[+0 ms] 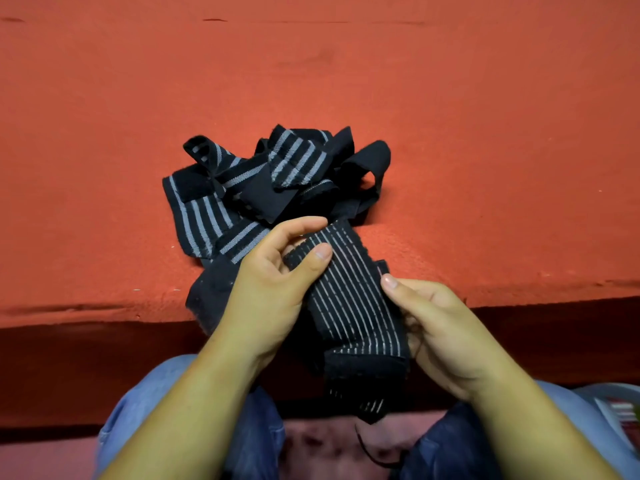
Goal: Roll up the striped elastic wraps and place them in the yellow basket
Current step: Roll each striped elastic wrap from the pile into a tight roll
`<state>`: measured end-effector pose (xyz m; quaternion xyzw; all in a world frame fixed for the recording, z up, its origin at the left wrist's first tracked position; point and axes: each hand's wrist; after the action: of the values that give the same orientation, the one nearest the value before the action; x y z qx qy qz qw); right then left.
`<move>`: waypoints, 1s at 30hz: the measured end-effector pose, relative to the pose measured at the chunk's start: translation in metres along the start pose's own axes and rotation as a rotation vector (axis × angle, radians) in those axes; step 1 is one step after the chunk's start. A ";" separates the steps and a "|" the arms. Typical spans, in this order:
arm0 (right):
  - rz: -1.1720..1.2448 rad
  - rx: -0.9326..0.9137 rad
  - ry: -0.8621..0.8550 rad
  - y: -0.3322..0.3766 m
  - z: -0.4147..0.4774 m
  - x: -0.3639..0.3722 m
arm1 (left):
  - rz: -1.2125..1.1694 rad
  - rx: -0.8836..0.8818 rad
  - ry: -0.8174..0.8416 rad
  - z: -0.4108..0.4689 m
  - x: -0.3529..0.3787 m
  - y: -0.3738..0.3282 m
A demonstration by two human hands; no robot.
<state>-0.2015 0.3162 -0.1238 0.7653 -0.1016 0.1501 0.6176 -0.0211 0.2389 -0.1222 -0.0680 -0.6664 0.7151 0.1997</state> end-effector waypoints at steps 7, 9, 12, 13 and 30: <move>0.121 -0.044 -0.112 0.007 0.002 -0.002 | -0.284 -0.079 0.053 -0.002 0.000 -0.009; 0.084 -0.089 -0.173 0.006 0.004 -0.004 | -0.242 -0.080 0.121 -0.004 -0.001 -0.009; 0.101 -0.119 -0.172 0.004 0.004 -0.001 | -0.045 -0.078 0.186 -0.006 0.002 -0.006; 0.112 -0.125 -0.152 0.004 0.004 0.000 | 0.038 -0.070 0.190 -0.007 0.003 -0.005; -0.008 -0.100 -0.049 0.001 0.001 0.006 | 0.350 0.024 0.147 -0.009 0.007 -0.008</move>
<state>-0.1960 0.3148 -0.1209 0.7375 -0.1210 0.1237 0.6528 -0.0230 0.2506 -0.1145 -0.2325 -0.6195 0.7398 0.1215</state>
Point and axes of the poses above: each hand's wrist, its own z-axis towards the middle knuckle, its own x-axis out of the palm, y = z × x, and after that the axes turned 5 degrees about y, right-handed
